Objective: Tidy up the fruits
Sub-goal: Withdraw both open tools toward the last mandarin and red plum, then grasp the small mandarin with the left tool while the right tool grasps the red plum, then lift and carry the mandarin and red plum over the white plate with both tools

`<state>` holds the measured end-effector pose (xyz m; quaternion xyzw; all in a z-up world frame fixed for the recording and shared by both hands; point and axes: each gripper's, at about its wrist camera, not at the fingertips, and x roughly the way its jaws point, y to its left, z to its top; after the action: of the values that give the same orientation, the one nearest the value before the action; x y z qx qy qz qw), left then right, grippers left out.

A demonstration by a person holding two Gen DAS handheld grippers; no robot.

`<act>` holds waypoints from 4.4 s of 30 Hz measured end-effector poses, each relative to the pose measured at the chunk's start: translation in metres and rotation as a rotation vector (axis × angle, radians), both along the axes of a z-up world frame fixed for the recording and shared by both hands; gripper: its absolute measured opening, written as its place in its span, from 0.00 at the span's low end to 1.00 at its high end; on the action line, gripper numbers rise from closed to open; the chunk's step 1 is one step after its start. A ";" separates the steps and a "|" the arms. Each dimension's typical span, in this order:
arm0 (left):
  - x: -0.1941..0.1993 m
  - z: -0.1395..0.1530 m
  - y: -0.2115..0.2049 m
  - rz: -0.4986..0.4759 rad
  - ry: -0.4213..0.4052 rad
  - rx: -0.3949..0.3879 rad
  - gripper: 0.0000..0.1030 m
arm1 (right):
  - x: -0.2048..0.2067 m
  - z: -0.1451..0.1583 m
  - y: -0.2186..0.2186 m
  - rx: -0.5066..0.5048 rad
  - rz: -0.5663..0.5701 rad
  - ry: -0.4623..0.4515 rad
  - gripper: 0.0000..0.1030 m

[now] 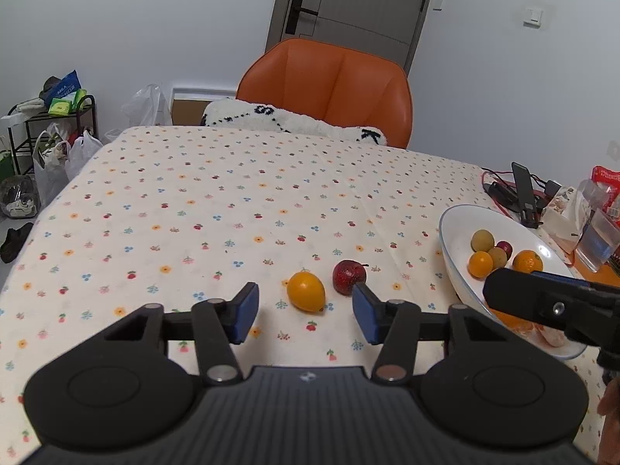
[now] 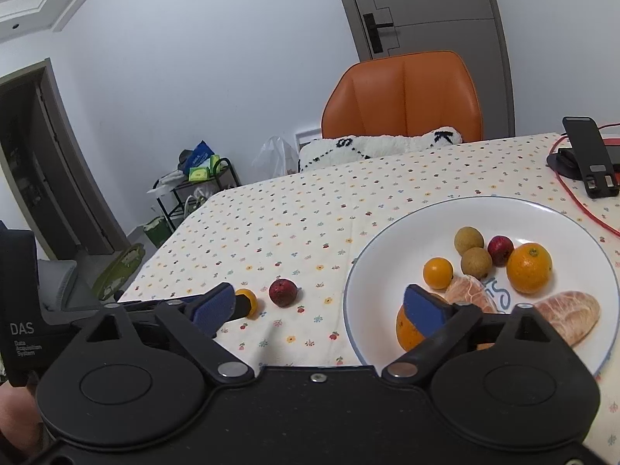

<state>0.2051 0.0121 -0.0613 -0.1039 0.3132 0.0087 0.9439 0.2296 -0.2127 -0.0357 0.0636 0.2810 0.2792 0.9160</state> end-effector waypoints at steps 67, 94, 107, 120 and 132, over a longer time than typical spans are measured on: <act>-0.027 0.011 0.060 0.136 -0.018 0.005 0.22 | 0.037 -0.031 0.096 -0.217 0.114 -0.027 0.31; -0.032 0.034 0.008 0.059 -0.067 0.033 0.22 | 0.002 0.001 0.035 -0.107 0.075 -0.066 0.23; -0.035 0.049 -0.036 -0.007 -0.097 0.061 0.22 | -0.017 0.016 -0.009 -0.083 0.022 -0.114 0.23; -0.038 0.058 -0.076 -0.061 -0.128 0.058 0.22 | -0.032 0.029 -0.056 -0.073 -0.045 -0.133 0.23; -0.037 0.056 -0.110 -0.102 -0.134 0.056 0.22 | -0.036 0.028 -0.102 -0.064 -0.100 -0.140 0.23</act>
<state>0.1682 -0.0984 -0.0049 -0.0616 0.2538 -0.0377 0.9646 0.1933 -0.3148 -0.0081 0.0286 0.2217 0.2277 0.9477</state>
